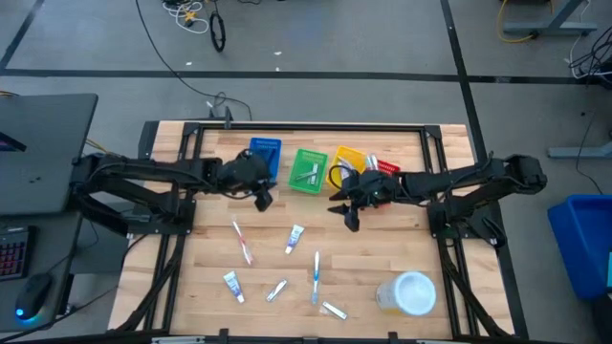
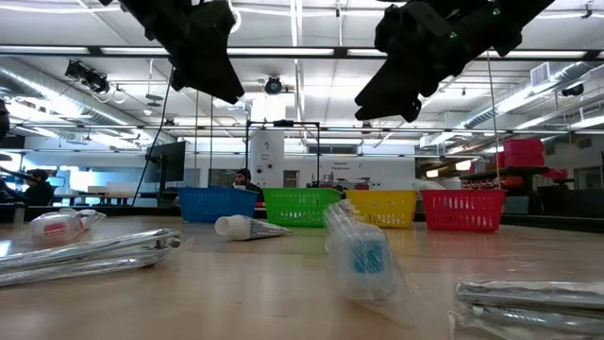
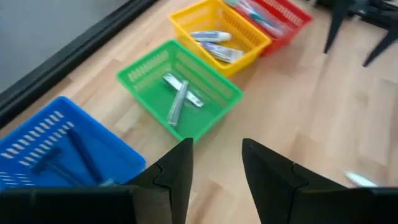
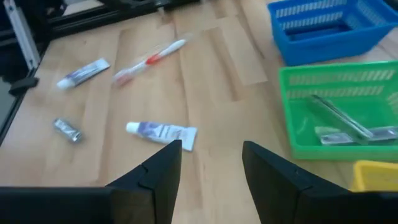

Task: Pick & Place Travel size toiletries
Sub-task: Put the left silver nail cutter into the green bin

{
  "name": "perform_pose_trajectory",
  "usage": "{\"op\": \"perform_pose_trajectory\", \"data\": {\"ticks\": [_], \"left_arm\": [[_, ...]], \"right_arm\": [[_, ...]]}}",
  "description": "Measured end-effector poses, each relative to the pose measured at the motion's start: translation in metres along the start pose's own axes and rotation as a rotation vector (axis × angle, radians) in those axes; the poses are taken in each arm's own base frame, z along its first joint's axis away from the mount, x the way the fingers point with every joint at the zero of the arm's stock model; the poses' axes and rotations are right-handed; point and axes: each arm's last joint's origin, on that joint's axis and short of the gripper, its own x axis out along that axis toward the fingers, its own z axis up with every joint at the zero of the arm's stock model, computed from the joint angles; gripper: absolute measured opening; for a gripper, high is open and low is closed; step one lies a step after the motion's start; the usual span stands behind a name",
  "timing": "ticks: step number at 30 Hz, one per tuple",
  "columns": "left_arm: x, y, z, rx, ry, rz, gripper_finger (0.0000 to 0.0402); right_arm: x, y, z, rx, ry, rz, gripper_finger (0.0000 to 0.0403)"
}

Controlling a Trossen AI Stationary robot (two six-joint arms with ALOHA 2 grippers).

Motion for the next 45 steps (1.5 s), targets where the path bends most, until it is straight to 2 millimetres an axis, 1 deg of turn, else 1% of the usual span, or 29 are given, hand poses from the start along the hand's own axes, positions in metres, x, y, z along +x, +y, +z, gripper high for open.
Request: {"op": "perform_pose_trajectory", "data": {"ticks": [5, 11, 14, 29, 32, 35, 37, 39, 41, 45], "left_arm": [[-0.005, -0.011, -0.008, 0.004, 0.037, -0.032, 0.0145], [-0.01, -0.018, -0.022, -0.063, 0.136, -0.042, 0.0145], [-0.013, -0.021, -0.027, -0.059, 0.161, -0.038, 0.0145], [-0.028, -0.046, -0.041, 0.043, 0.178, -0.13, 0.0145], [-0.029, -0.05, -0.042, 0.017, 0.172, -0.144, 0.0145], [-0.031, -0.053, -0.041, -0.053, 0.158, -0.162, 0.0145], [-0.032, -0.058, -0.04, -0.095, 0.142, -0.193, 0.0145], [-0.035, -0.064, -0.039, -0.1, 0.127, -0.249, 0.0145], [-0.037, -0.072, -0.039, -0.086, 0.11, -0.313, 0.0145], [-0.035, -0.09, -0.041, -0.044, 0.083, -0.414, 0.0145]], "right_arm": [[0.0, 0.001, -0.001, -0.014, 0.005, 0.004, 0.0177], [0.0, 0.001, -0.001, -0.014, 0.004, 0.002, 0.0175], [0.0, 0.001, -0.001, -0.014, 0.004, 0.002, 0.0175], [0.0, 0.001, -0.001, -0.014, 0.004, 0.003, 0.0172], [0.0, 0.001, 0.0, -0.014, 0.001, 0.003, 0.0171], [0.0, 0.001, 0.0, -0.014, 0.001, 0.003, 0.017], [0.0, 0.001, 0.0, -0.014, 0.001, 0.003, 0.0171], [0.0, 0.001, 0.0, -0.014, 0.001, 0.003, 0.0171], [0.0, 0.001, 0.0, -0.014, -0.001, 0.004, 0.017], [0.0, 0.001, 0.0, -0.009, -0.003, 0.004, 0.0171]]}}
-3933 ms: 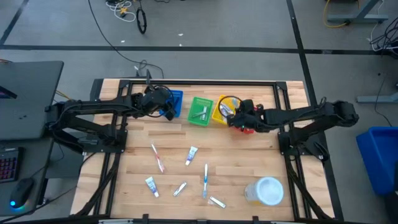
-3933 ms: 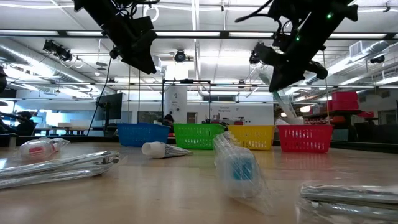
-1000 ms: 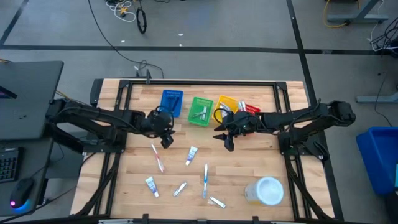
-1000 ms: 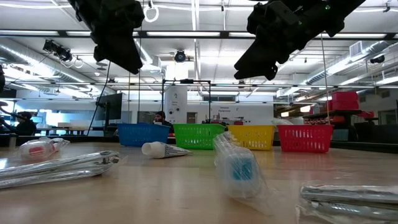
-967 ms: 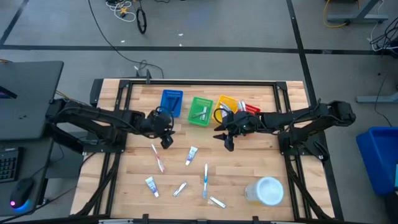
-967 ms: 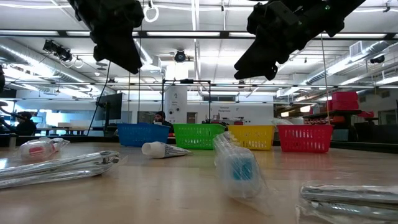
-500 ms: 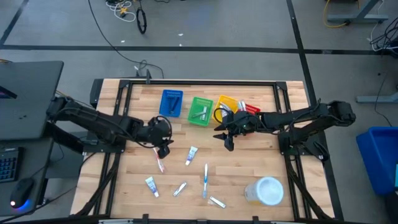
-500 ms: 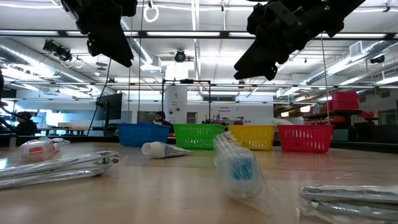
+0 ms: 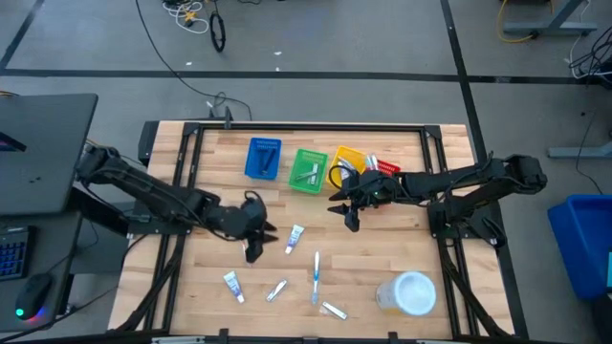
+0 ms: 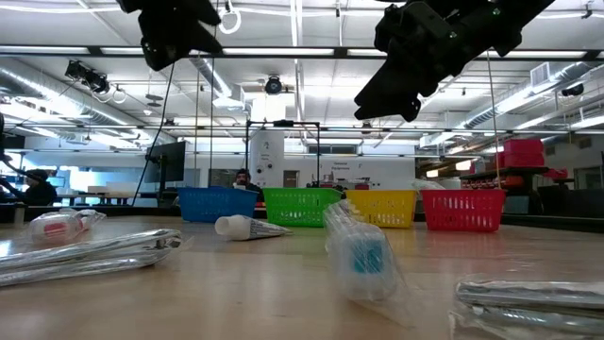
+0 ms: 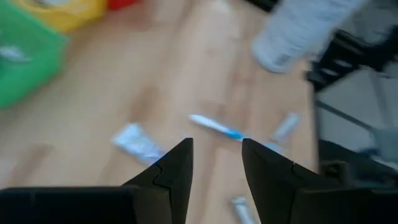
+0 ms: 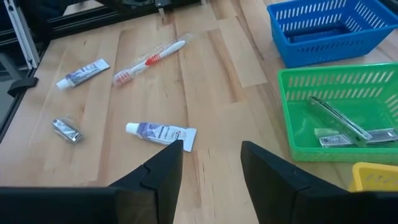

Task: Pick & Place Travel size toiletries
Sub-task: Put the left silver nail cutter into the green bin

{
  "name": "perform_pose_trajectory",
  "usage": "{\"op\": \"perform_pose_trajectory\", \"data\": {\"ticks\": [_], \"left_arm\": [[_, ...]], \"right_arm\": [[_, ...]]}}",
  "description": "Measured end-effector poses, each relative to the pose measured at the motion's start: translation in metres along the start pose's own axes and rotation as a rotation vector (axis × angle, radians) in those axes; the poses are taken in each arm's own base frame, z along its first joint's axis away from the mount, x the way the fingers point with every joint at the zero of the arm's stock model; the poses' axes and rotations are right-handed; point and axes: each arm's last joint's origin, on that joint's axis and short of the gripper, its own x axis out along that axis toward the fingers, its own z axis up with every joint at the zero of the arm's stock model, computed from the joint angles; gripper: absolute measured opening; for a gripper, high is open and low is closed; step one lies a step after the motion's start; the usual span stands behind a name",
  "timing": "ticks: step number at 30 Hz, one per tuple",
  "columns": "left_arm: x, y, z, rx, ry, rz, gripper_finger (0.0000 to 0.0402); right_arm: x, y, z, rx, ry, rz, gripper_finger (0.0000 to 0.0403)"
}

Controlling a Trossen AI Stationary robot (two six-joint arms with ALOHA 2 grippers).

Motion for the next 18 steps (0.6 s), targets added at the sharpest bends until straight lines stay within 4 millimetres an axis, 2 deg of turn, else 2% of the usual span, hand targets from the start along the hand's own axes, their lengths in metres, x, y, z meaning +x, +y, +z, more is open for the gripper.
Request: {"op": "perform_pose_trajectory", "data": {"ticks": [5, 11, 14, 18], "left_arm": [[0.025, -0.016, -0.012, -0.074, 0.104, -0.157, 0.0145], [0.053, -0.037, -0.04, -0.202, 0.26, -0.265, 0.0145], [0.057, -0.042, -0.048, -0.258, 0.333, -0.286, 0.0145], [0.057, -0.043, -0.049, -0.359, 0.376, -0.298, 0.0145]], "right_arm": [[0.0, 0.0, 0.0, 0.008, -0.001, 0.0, 0.0171], [0.0, 0.0, 0.0, 0.073, 0.001, 0.0, 0.0168], [0.0, 0.0, 0.0, 0.108, 0.004, -0.001, 0.0168], [0.0, 0.0, -0.001, 0.154, 0.009, -0.002, 0.0167]]}}
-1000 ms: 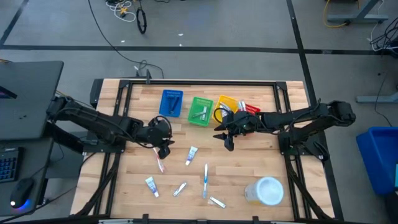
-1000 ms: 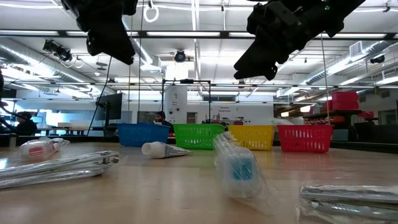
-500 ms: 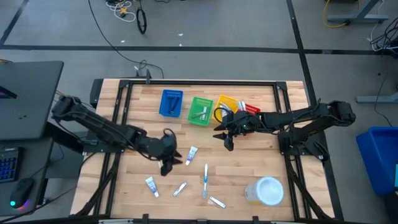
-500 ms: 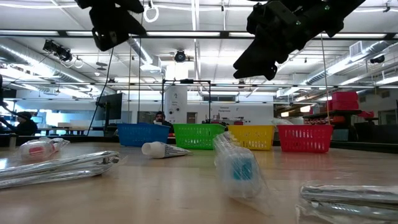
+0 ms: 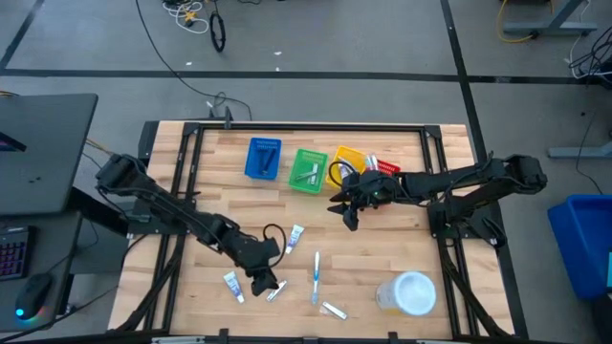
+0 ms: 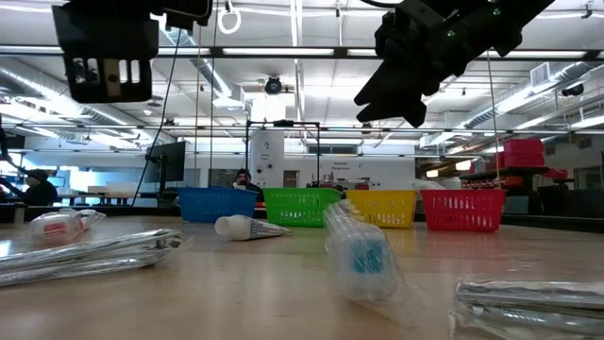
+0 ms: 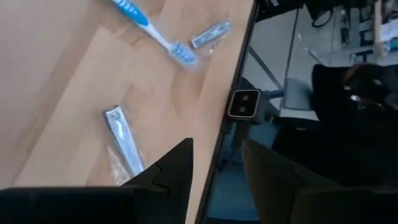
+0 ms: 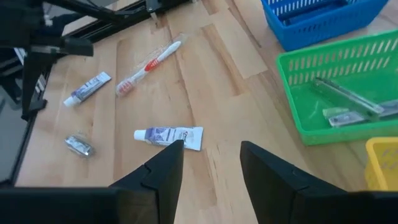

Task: Pick & Place Travel size toiletries
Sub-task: Put the left silver nail cutter into the green bin

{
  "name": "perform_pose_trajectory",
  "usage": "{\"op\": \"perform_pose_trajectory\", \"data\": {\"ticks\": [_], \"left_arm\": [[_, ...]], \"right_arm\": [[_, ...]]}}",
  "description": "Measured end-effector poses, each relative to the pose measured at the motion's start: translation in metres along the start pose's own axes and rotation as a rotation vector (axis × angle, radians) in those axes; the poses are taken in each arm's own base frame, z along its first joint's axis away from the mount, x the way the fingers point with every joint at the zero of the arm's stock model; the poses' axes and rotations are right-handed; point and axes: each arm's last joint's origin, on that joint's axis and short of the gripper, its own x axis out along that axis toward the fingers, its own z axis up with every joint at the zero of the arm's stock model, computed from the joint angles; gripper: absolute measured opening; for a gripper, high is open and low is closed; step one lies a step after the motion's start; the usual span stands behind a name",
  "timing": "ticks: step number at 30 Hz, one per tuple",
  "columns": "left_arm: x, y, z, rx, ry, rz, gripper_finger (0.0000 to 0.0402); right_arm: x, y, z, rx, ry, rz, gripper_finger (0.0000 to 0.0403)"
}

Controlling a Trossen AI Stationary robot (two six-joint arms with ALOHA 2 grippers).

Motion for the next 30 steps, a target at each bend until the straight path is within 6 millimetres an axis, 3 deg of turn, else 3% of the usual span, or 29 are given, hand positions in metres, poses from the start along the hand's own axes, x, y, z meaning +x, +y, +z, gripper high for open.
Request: {"op": "perform_pose_trajectory", "data": {"ticks": [4, 9, 13, 19, 25, 30], "left_arm": [[0.0, -0.004, -0.006, 0.153, -0.058, 0.022, 0.0145], [0.001, -0.015, -0.014, 0.162, -0.123, -0.004, 0.0145], [-0.005, -0.039, -0.016, 0.201, -0.147, -0.019, 0.0145], [-0.016, -0.07, -0.013, 0.228, -0.197, 0.155, 0.0145], [0.01, -0.076, -0.009, 0.244, -0.084, 0.413, 0.0145], [0.035, -0.064, -0.011, 0.226, -0.006, 0.568, 0.0145]], "right_arm": [[0.0, 0.0, 0.001, 0.011, -0.006, 0.002, 0.0167], [0.0, 0.0, 0.0, 0.014, -0.004, 0.004, 0.0166], [0.0, 0.0, 0.001, 0.04, -0.007, 0.005, 0.0164], [0.0, 0.0, 0.001, 0.04, -0.012, 0.006, 0.0165], [0.0, 0.001, 0.003, 0.037, -0.029, 0.011, 0.0163], [0.0, 0.001, 0.003, 0.037, -0.027, 0.01, 0.0165]]}}
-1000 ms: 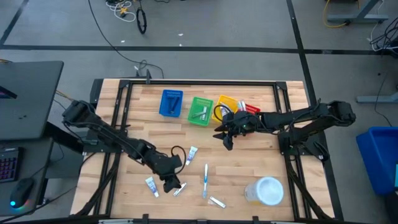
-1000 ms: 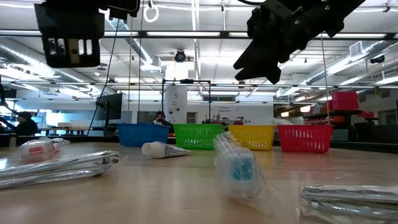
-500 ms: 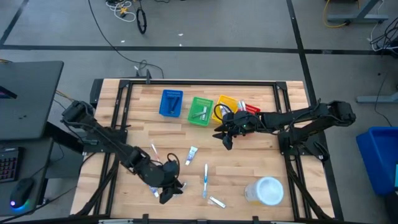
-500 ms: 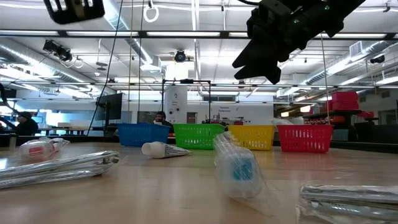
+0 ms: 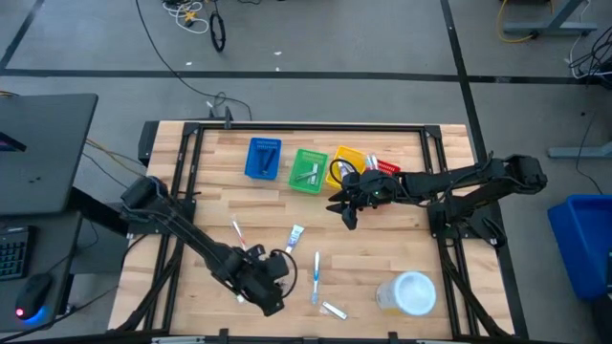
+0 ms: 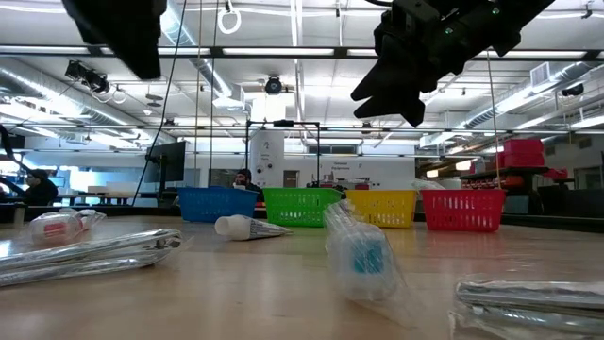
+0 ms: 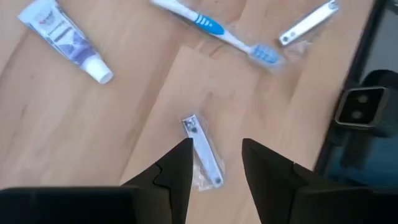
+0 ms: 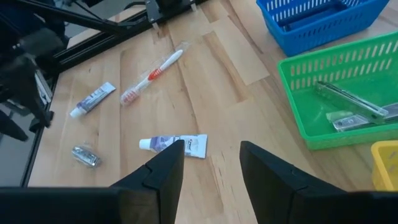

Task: Pick & Place Travel size toiletries
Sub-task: Put the left silver nail cutter into the green bin

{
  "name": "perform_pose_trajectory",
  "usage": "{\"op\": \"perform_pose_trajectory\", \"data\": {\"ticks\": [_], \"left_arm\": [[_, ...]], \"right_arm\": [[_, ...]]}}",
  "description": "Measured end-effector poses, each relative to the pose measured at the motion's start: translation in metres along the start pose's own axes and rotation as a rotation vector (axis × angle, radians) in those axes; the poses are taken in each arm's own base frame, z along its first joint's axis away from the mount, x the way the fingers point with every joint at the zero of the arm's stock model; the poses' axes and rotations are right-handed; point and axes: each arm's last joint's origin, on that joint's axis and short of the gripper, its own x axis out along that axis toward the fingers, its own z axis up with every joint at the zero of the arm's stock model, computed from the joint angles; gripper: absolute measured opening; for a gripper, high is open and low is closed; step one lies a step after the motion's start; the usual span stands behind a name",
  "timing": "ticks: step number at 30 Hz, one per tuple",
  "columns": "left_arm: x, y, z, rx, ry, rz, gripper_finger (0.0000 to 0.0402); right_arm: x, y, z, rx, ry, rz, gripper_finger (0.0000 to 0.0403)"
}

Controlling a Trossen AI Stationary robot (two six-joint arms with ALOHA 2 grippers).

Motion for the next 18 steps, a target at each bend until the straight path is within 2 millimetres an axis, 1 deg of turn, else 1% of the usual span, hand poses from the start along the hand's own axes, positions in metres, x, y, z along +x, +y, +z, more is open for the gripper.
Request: {"op": "perform_pose_trajectory", "data": {"ticks": [7, 12, 18], "left_arm": [[0.033, -0.001, -0.009, 0.009, 0.031, 0.094, 0.0145], [0.043, 0.001, -0.012, 0.007, 0.029, 0.114, 0.0145], [0.048, 0.001, -0.012, -0.025, 0.003, 0.117, 0.0145]], "right_arm": [[0.0, 0.0, 0.0, 0.0, 0.001, 0.0, 0.0164], [0.0, 0.0, 0.0, 0.0, 0.0, 0.0, 0.0165], [0.0, 0.0, 0.0, 0.0, 0.001, -0.001, 0.0163]]}}
